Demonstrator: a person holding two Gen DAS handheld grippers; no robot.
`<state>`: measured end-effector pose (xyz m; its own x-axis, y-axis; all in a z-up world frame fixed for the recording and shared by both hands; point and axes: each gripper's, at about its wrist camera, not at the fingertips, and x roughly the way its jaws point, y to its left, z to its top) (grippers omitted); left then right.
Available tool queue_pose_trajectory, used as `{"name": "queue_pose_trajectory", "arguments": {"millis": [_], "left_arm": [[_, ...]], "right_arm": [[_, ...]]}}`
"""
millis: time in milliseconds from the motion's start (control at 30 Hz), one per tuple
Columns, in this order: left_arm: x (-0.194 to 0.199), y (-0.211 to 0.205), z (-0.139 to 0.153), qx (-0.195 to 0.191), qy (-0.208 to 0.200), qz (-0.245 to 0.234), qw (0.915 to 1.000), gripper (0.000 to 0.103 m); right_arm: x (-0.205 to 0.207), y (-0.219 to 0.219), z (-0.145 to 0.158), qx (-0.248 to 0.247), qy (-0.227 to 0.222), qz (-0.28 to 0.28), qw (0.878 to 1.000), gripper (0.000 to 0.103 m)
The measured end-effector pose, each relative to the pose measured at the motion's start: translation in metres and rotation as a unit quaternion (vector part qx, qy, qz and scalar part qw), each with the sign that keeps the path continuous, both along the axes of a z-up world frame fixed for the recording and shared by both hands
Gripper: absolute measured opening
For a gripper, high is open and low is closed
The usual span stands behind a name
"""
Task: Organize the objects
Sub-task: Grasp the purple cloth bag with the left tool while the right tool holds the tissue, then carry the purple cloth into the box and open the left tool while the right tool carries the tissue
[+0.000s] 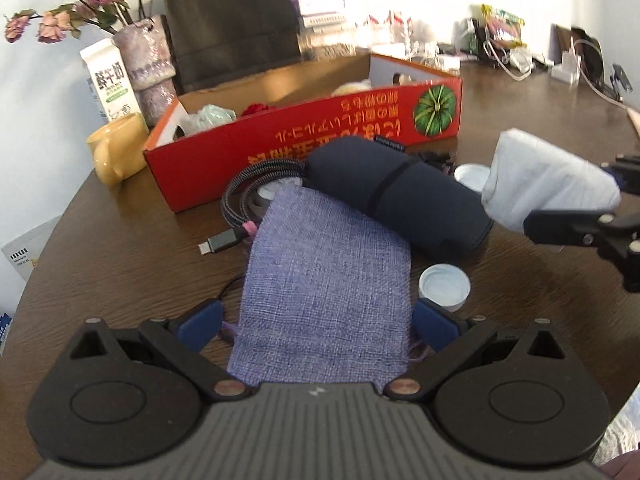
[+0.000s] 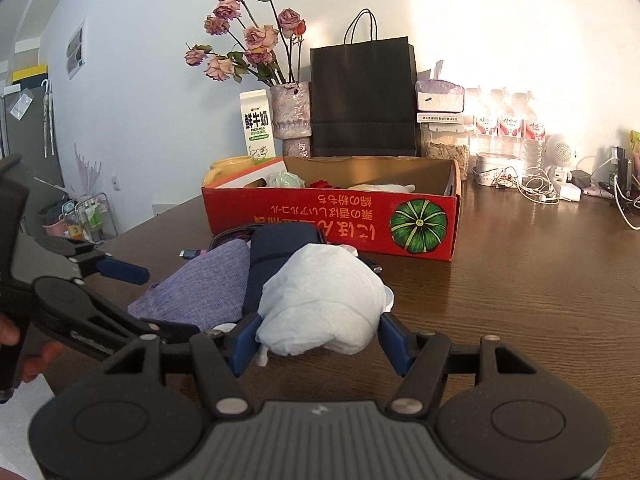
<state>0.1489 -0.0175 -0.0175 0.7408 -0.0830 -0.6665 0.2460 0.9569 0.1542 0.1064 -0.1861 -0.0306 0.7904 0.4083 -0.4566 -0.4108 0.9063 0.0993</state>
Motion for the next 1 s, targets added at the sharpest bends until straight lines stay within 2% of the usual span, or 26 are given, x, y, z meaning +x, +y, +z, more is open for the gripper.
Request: {"name": "queue_pose_trajectory", "arguments": {"millis": [133,267,333,400,567,667,733,1000], "left_arm": [[0.003,0.003,-0.001,-0.009,0.004,-0.006,0.9999,0.101],[0.001,0.006,0.000,-0.031,0.009,-0.017,0.9993,0.086],[0.000,0.008,0.003,-0.035,0.010,-0.016,0.9992,0.069],[-0.004,0.007,0.004,-0.030,0.005,-0.013,0.9995,0.059],[-0.015,0.009,0.013,-0.034,-0.016,-0.006,0.9993,0.044],[-0.023,0.013,0.021,-0.040,-0.035,-0.004,0.9986,0.024],[-0.027,0.018,0.027,-0.049,-0.046,-0.002,0.9977,0.018],[-0.035,0.028,0.044,-0.074,-0.093,0.016,0.9928,0.017]], "right_arm": [[0.004,-0.001,-0.003,0.004,0.004,0.000,1.000,0.063],[0.006,-0.002,-0.005,0.007,0.007,0.001,1.000,0.063],[0.007,-0.001,-0.006,0.009,0.009,0.001,1.000,0.063],[0.007,-0.001,-0.007,0.010,0.010,0.002,1.000,0.063],[0.005,-0.001,-0.008,0.011,0.011,0.003,1.000,0.063],[0.004,-0.001,-0.008,0.010,0.010,0.002,1.000,0.063],[0.003,0.000,-0.007,0.010,0.009,0.003,1.000,0.063],[-0.002,0.006,-0.001,0.006,0.000,0.006,1.000,0.063]]}}
